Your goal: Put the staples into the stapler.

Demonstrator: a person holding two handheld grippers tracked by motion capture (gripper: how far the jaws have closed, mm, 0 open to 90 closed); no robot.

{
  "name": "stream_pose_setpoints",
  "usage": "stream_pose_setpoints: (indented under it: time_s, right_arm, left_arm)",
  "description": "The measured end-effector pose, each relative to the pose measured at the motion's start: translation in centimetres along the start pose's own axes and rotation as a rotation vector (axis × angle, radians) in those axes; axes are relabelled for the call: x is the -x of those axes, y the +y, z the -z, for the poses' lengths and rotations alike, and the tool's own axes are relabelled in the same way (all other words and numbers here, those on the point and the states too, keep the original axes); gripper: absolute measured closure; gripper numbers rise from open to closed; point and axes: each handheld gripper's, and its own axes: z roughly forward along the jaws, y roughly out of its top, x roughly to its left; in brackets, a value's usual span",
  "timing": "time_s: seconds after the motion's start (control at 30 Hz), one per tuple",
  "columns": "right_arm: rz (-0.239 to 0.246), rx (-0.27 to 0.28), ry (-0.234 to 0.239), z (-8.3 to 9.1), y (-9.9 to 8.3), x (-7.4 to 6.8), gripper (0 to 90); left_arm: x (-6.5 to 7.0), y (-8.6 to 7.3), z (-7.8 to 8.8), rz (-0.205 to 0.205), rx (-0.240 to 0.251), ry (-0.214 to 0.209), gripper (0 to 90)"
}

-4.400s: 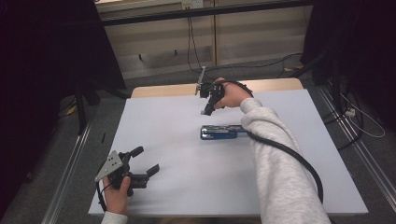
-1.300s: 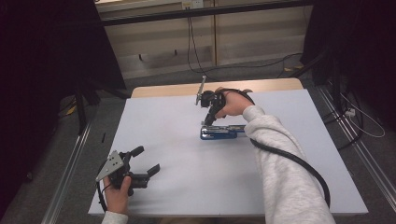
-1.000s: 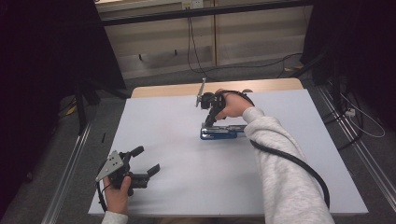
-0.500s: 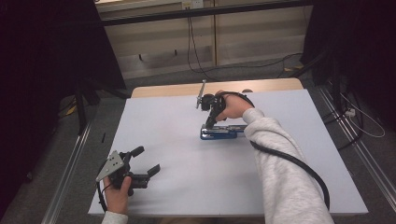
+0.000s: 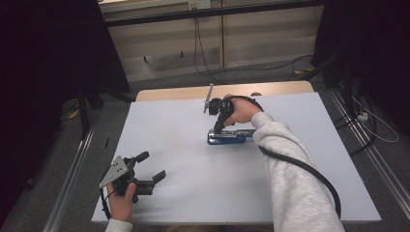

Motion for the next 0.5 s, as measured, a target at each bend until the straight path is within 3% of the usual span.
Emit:
stream_pose_setpoints:
  time_s: [0.5]
  right_arm:
    - [0.007, 0.002, -0.003, -0.4, 0.18, -0.01, 77.9]
  left_arm:
    - [-0.03, -0.01, -0.01, -0.003, -0.003, 0.001, 3.3]
